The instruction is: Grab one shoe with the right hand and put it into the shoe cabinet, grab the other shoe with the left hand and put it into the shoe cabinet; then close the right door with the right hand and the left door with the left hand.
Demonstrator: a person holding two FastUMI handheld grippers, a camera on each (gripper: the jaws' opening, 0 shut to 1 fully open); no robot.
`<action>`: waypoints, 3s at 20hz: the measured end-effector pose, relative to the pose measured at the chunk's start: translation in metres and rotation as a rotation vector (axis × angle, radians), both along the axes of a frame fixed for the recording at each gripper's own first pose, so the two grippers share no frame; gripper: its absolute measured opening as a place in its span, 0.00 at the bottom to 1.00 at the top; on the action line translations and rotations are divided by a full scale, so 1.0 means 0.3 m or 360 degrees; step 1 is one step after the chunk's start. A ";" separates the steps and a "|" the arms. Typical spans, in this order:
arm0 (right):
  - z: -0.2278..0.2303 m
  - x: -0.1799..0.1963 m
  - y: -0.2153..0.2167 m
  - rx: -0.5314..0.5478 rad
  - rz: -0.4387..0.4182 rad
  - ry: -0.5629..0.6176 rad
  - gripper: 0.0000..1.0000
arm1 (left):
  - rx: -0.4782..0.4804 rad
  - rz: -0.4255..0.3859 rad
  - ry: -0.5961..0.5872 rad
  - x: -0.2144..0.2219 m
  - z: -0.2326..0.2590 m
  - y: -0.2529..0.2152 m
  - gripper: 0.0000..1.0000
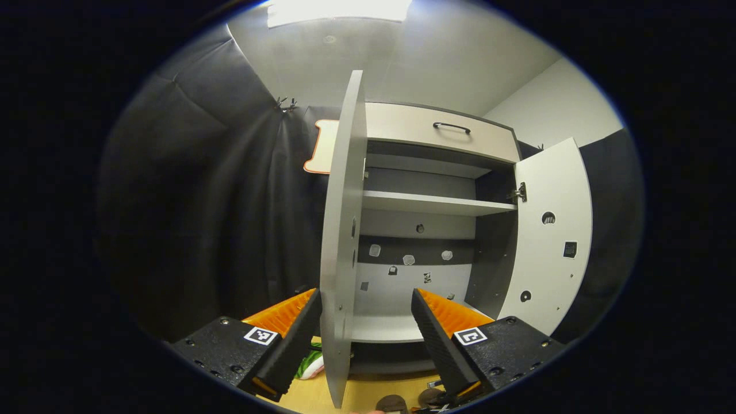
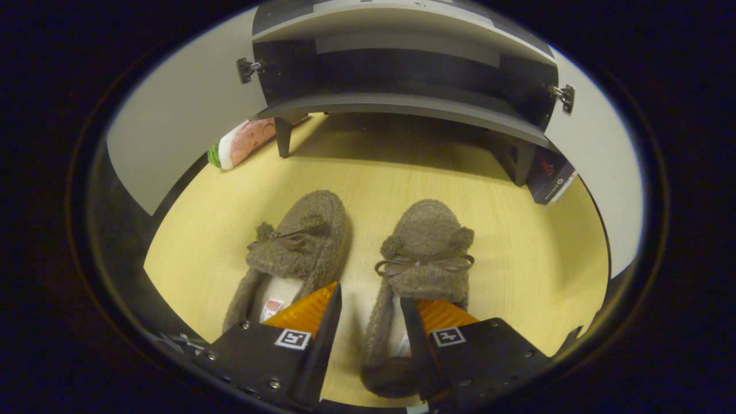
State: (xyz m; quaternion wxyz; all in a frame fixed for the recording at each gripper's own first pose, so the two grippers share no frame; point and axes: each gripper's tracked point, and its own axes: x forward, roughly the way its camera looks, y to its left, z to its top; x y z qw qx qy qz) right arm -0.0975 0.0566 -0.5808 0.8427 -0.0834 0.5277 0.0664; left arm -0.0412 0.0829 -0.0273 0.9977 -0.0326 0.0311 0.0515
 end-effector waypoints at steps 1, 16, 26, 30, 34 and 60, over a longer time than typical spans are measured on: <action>-0.017 0.010 -0.001 -0.0028 0.0018 0.0002 0.58 | 0.0001 0.0010 0.0006 -0.005 -0.004 0.006 0.92; 0.162 0.094 -0.094 0.0063 -0.0187 -0.0134 0.01 | 0.0050 0.0000 0.0037 -0.001 -0.033 -0.011 0.96; 0.904 0.487 -0.069 0.0203 -0.0120 -0.0868 0.01 | 0.0020 -0.0064 0.0061 0.011 -0.071 -0.048 0.96; 1.127 0.705 -0.047 0.0169 -0.0013 -0.1079 0.00 | -0.0012 -0.0059 0.0076 0.002 -0.092 -0.042 0.96; 1.237 0.951 -0.059 0.0093 0.0038 -0.1151 0.01 | -0.0036 -0.0016 0.0070 -0.018 -0.101 -0.010 0.95; 0.888 1.476 -0.106 0.0026 -0.0242 -0.0706 0.07 | -0.0029 0.0273 0.0085 -0.093 -0.145 0.174 0.95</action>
